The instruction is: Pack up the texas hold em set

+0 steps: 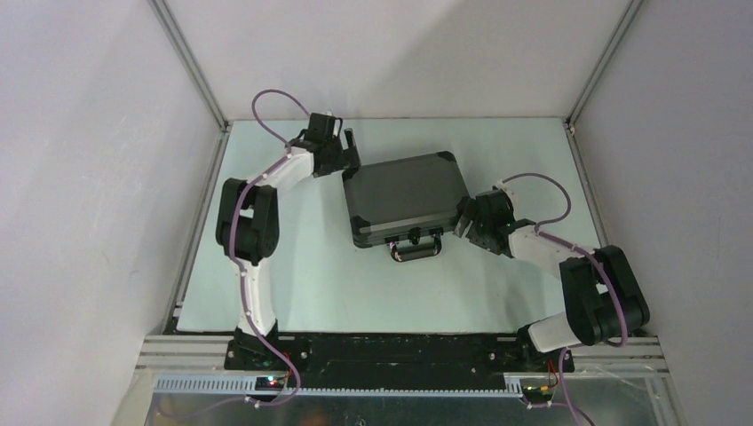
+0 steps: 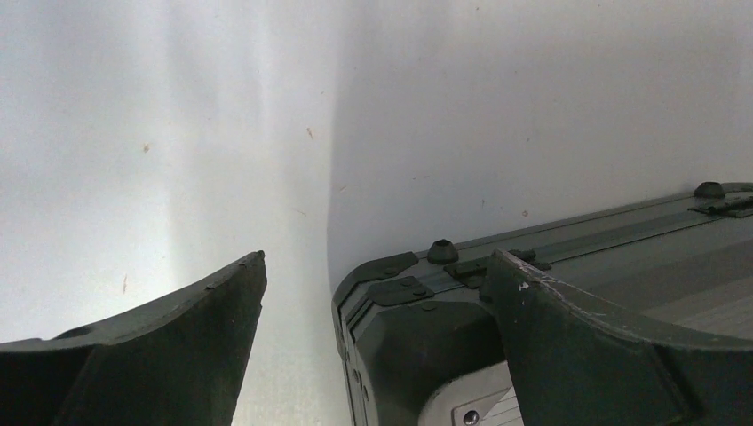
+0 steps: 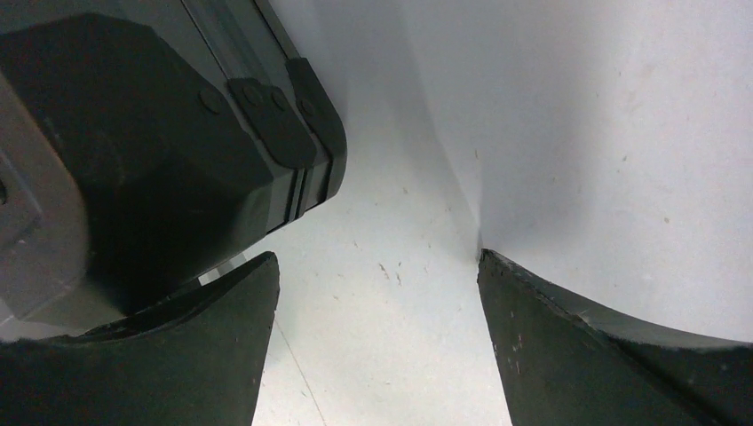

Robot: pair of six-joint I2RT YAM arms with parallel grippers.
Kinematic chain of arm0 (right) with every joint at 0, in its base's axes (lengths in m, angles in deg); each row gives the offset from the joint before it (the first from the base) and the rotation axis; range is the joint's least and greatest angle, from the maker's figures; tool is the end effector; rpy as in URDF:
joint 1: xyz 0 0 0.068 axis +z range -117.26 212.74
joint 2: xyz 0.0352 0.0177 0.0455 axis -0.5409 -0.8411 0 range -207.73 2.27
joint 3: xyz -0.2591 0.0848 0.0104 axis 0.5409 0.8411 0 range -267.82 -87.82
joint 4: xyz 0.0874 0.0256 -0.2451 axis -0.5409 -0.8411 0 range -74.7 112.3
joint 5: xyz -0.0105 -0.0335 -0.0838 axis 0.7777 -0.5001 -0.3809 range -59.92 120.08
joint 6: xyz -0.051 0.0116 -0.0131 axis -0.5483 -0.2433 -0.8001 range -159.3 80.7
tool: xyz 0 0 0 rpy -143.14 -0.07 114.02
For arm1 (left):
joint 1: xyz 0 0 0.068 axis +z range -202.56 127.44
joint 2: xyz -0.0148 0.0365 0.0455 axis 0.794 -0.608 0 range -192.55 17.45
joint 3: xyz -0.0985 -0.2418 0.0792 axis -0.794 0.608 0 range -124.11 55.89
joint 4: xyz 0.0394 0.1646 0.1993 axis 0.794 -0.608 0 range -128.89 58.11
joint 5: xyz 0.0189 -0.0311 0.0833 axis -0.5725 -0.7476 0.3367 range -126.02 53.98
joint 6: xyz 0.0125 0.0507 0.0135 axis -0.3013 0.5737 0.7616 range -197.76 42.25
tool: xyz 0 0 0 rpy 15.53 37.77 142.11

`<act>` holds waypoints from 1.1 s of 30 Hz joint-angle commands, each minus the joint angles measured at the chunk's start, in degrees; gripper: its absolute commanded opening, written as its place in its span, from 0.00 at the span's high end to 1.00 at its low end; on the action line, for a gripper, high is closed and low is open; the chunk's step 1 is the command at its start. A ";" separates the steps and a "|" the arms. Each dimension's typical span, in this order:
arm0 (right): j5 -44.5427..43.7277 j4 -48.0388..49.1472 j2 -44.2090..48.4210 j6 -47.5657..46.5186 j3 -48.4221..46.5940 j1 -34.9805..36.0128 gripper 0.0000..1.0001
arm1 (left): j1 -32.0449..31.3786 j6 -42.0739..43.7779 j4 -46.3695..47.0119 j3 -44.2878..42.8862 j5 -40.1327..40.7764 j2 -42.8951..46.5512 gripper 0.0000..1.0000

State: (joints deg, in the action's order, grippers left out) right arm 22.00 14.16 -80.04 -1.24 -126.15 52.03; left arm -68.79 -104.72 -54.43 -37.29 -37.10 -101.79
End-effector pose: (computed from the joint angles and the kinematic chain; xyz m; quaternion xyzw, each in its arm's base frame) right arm 0.2562 0.0844 0.1620 0.1765 0.9271 0.0969 0.3160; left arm 0.4490 -0.1315 0.2079 -0.0841 0.9316 -0.1383 0.3254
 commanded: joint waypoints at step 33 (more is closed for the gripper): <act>3.94 5.22 -6.71 -4.77 -9.31 -3.28 0.14 | -14.74 -0.08 -2.99 22.09 -13.42 8.69 0.06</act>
State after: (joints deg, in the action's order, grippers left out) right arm 25.28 12.76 -85.81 -6.52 -132.20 49.34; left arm -76.11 -102.94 -42.19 -22.37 -36.05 -91.27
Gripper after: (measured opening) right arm 0.862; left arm 0.939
